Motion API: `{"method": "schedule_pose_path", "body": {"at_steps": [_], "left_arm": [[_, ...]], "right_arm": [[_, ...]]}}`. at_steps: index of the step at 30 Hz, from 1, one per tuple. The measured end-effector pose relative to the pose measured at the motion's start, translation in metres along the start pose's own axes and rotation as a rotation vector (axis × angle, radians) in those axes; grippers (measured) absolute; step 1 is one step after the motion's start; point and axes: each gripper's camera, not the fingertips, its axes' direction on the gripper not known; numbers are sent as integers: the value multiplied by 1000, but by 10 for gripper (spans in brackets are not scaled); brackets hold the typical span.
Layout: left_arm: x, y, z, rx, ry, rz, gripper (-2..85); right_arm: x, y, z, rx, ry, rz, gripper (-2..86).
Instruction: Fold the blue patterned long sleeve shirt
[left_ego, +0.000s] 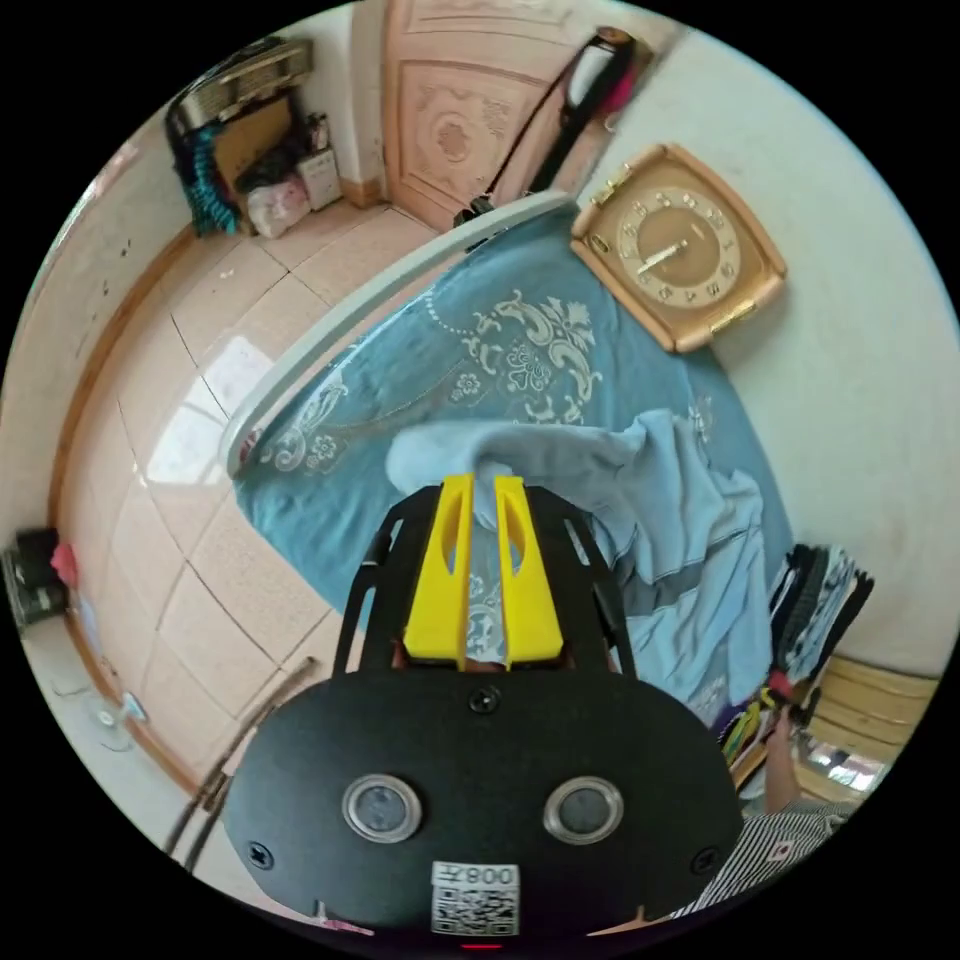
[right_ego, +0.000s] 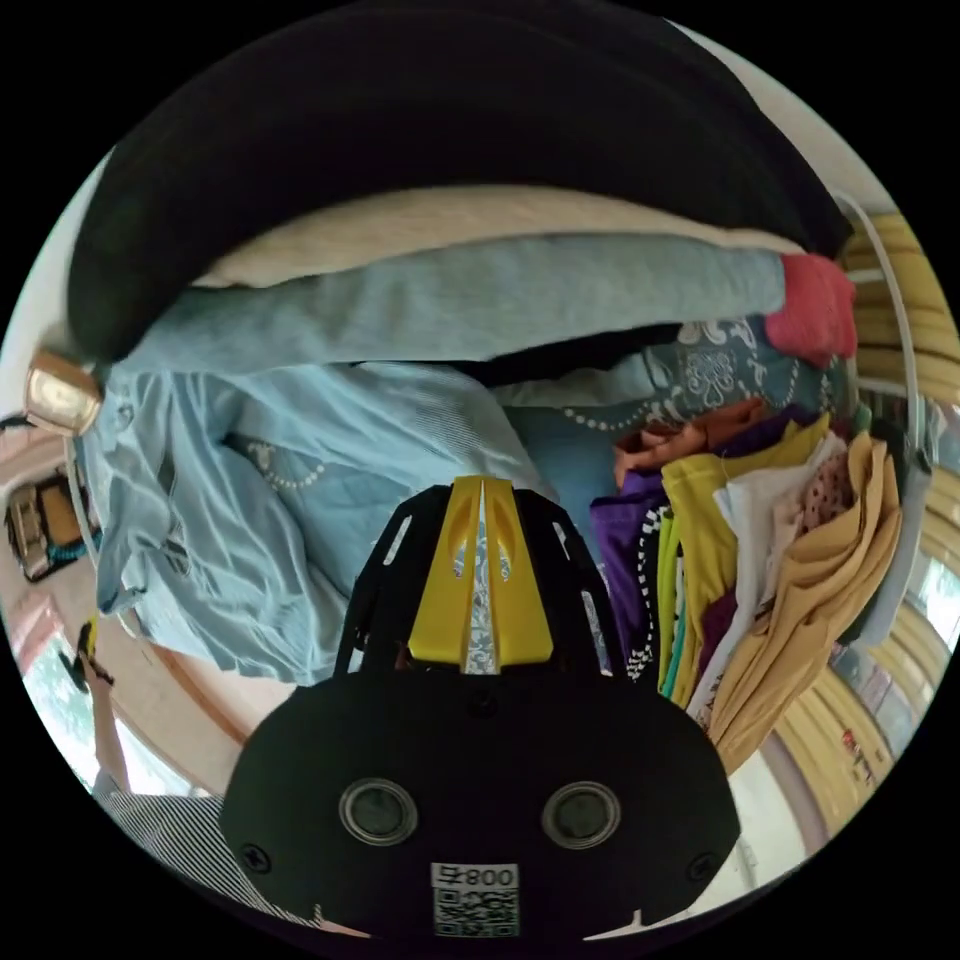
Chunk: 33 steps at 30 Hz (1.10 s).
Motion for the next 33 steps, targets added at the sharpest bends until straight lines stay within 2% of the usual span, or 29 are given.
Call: {"method": "schedule_pose_path", "body": {"at_steps": [3,6,8,13,25,31,33], "left_arm": [[-9,21,34,-43,141,-11,75],[-1,67,95,-246,201,49,88],[6,112,142,-436,223,80,94],[8,168,194,-627,225,96,103],[6,156,236,-700,52,175,89],[-1,151,239,-700,53,169,79],[-3,150,240,-701,54,166,75]], "right_arm": [[15,23,31,-24,-3,87,8],[24,59,66,-75,-124,130,23],[19,83,89,-122,-204,107,35],[-15,136,144,-246,-281,-13,56],[-72,171,209,-300,-325,-212,82],[-99,183,245,-369,-254,-297,97],[-107,187,255,-375,-203,-309,78]]}}
